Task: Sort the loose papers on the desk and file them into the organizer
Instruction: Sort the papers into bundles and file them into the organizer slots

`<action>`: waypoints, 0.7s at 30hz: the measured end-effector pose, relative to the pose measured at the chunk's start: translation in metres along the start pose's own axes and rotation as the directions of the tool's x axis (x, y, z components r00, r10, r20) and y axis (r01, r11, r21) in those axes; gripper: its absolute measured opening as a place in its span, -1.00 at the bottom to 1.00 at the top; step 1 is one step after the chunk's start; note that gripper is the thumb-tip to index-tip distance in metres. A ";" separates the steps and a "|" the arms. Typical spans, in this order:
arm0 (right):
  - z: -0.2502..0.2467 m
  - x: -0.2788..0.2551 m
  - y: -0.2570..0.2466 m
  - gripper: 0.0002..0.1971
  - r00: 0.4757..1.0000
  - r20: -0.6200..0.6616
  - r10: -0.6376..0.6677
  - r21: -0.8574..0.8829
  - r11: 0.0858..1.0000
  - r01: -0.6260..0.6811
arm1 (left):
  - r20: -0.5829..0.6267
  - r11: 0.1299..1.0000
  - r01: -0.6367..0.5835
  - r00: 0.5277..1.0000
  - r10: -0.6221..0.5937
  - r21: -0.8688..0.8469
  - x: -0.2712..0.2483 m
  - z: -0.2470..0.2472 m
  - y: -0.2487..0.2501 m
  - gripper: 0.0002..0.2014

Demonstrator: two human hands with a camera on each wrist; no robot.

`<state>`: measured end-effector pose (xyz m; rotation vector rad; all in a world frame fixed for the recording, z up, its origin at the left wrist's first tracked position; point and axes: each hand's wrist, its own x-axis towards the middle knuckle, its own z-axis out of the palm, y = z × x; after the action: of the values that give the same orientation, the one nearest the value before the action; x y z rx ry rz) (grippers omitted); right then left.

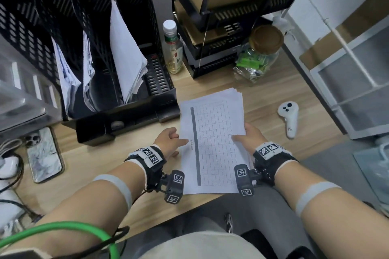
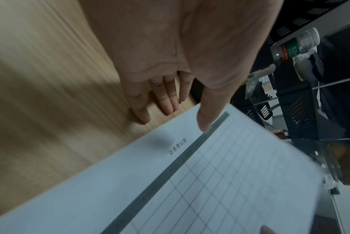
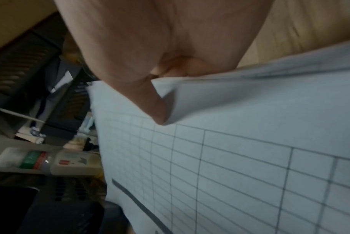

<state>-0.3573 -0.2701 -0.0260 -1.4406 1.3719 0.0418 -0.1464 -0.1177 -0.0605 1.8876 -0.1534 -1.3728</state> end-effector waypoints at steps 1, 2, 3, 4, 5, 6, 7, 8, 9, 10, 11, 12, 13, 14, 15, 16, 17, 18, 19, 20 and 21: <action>-0.002 -0.010 -0.003 -0.67 1.000 -0.004 -0.004 0.049 0.999 0.004 | 0.026 1.000 -0.018 0.999 0.018 0.015 -0.003 -0.002 0.003 -0.20; -0.003 -0.018 -0.005 -0.74 1.000 -0.010 -0.002 0.125 0.992 0.003 | 0.055 0.998 -0.050 0.997 0.048 0.037 -0.005 -0.004 0.005 -0.19; -0.004 -0.027 -0.009 -0.81 1.000 -0.006 0.012 0.193 0.981 -0.010 | 0.090 0.994 -0.094 0.992 0.089 0.051 -0.009 -0.005 0.010 -0.21; -0.004 -0.036 -0.012 -0.85 1.000 -0.008 0.016 0.261 0.965 -0.014 | 0.141 0.987 -0.149 0.980 0.140 0.056 -0.013 -0.007 0.012 -0.27; -0.003 -0.046 -0.016 -0.87 1.000 -0.010 0.017 0.306 0.952 -0.013 | 0.204 0.980 -0.195 0.962 0.183 0.039 -0.019 -0.010 0.016 -0.33; -0.002 -0.052 -0.019 -0.87 1.000 -0.009 0.005 0.350 0.937 -0.001 | 0.251 0.976 -0.218 0.945 0.211 0.001 -0.022 -0.012 0.018 -0.37; -0.001 -0.056 -0.022 -0.88 1.000 -0.005 -0.001 0.363 0.932 0.003 | 0.278 0.974 -0.221 0.934 0.226 -0.050 -0.024 -0.015 0.020 -0.38; 0.001 -0.062 -0.027 -0.86 1.000 -0.025 -0.013 0.366 0.930 0.021 | 0.293 0.969 -0.233 0.923 0.248 -0.086 -0.027 -0.019 0.022 -0.39; 0.004 -0.068 -0.032 -0.83 0.998 -0.058 -0.037 0.351 0.935 0.055 | 0.285 0.957 -0.268 0.914 0.290 -0.115 -0.033 -0.023 0.026 -0.42; 0.007 -0.071 -0.036 -0.80 0.993 -0.098 -0.068 0.341 0.935 0.098 | 0.249 0.943 -0.307 0.910 0.331 -0.133 -0.035 -0.026 0.031 -0.48; 0.012 -0.075 -0.042 -0.80 0.985 -0.140 -0.102 0.329 0.933 0.144 | 0.204 0.926 -0.354 0.904 0.375 -0.131 -0.041 -0.028 0.038 -0.55; 0.017 -0.078 -0.046 -0.81 0.973 -0.190 -0.130 0.319 0.929 0.187 | 0.159 0.908 -0.404 0.895 0.418 -0.109 -0.047 -0.031 0.046 -0.64; 0.023 -0.081 -0.051 -0.83 0.960 -0.236 -0.152 0.302 0.927 0.221 | 0.130 0.887 -0.455 0.877 0.462 -0.081 -0.055 -0.033 0.053 -0.75; 0.030 -0.087 -0.058 -0.86 0.947 -0.274 -0.167 0.301 0.921 0.249 | 0.108 0.857 -0.514 0.850 0.516 -0.046 -0.063 -0.036 0.059 -0.83; 0.039 -0.093 -0.064 -0.88 0.935 -0.310 -0.172 0.319 0.908 0.272 | 0.082 0.825 -0.565 0.822 0.564 -0.008 -0.069 -0.039 0.062 -0.85; 0.047 -0.099 -0.069 -0.87 0.922 -0.347 -0.172 0.337 0.894 0.294 | 0.068 0.797 -0.603 0.796 0.601 0.019 -0.074 -0.043 0.064 -0.83; 0.054 -0.105 -0.071 -0.83 0.910 -0.375 -0.178 0.339 0.887 0.314 | 0.067 0.783 -0.621 0.783 0.619 0.033 -0.079 -0.047 0.063 -0.83; 0.062 -0.110 -0.072 -0.79 0.897 -0.396 -0.196 0.320 0.887 0.335 | 0.082 0.778 -0.627 0.778 0.623 0.036 -0.081 -0.051 0.059 -0.83; 0.070 -0.116 -0.072 -0.76 0.893 -0.392 -0.223 0.279 0.896 0.346 | 0.109 0.778 -0.626 0.778 0.619 0.048 -0.084 -0.056 0.053 -0.80; 0.078 -0.120 -0.070 -0.74 0.898 -0.366 -0.244 0.233 0.910 0.342 | 0.140 0.788 -0.612 0.788 0.600 0.071 -0.083 -0.061 0.045 -0.77; 0.084 -0.122 -0.069 -0.71 0.910 -0.329 -0.252 0.200 0.923 0.328 | 0.164 0.799 -0.589 0.805 0.570 0.119 -0.081 -0.064 0.037 -0.75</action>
<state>-0.2970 -0.1473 0.0636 -1.4594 1.3272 -0.5487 -0.1133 -0.0686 0.0319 1.6765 -0.8636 -1.0576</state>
